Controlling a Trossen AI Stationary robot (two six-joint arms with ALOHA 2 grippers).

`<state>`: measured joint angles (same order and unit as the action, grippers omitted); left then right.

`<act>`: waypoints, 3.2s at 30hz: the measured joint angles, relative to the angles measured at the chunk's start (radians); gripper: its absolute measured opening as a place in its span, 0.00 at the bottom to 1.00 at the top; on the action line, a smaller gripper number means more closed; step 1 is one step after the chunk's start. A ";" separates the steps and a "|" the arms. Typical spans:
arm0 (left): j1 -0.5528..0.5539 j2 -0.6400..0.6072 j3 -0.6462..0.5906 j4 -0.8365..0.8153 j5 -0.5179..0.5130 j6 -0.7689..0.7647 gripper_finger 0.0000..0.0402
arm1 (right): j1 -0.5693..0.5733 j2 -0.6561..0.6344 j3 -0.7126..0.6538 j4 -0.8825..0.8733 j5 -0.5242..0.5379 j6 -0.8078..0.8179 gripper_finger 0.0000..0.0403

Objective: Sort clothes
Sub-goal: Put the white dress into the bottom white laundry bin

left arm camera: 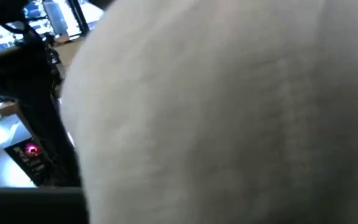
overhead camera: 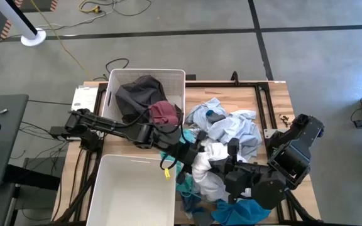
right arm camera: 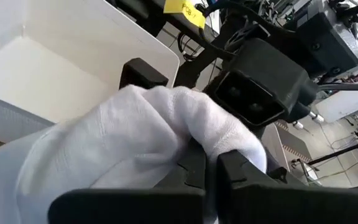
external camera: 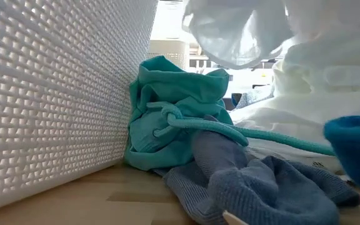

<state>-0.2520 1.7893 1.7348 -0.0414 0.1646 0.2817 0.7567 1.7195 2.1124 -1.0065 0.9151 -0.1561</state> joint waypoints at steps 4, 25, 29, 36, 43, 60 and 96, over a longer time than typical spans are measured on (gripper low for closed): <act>0.000 0.000 0.000 -0.003 0.007 0.020 0.09 | 0.000 0.000 0.000 -0.002 0.003 0.019 0.10; -0.001 -0.203 0.000 -0.083 -0.203 0.108 0.09 | 0.127 0.001 0.001 -0.379 0.156 0.546 0.67; -0.003 -0.243 0.002 -0.076 -0.203 0.115 0.09 | 0.127 0.003 0.000 -0.543 0.131 0.780 0.68; -0.008 -0.269 0.008 -0.064 -0.203 0.130 0.09 | 0.114 0.003 -0.091 -0.560 0.108 0.891 0.68; -0.031 -0.268 0.047 -0.080 -0.203 0.150 0.09 | 0.070 0.003 -0.236 -0.542 0.072 1.009 0.68; -0.063 -0.268 0.069 -0.127 -0.288 0.179 0.09 | 0.058 0.003 -0.385 -0.336 0.017 1.020 0.68; -0.145 -0.279 0.106 -0.271 -0.301 0.163 0.09 | -0.103 0.000 -0.305 0.673 0.141 -0.194 0.00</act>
<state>-0.3974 1.5099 1.8404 -0.3128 -0.1364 0.4446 0.6537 1.7195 1.8072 -0.3334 1.0563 -0.3499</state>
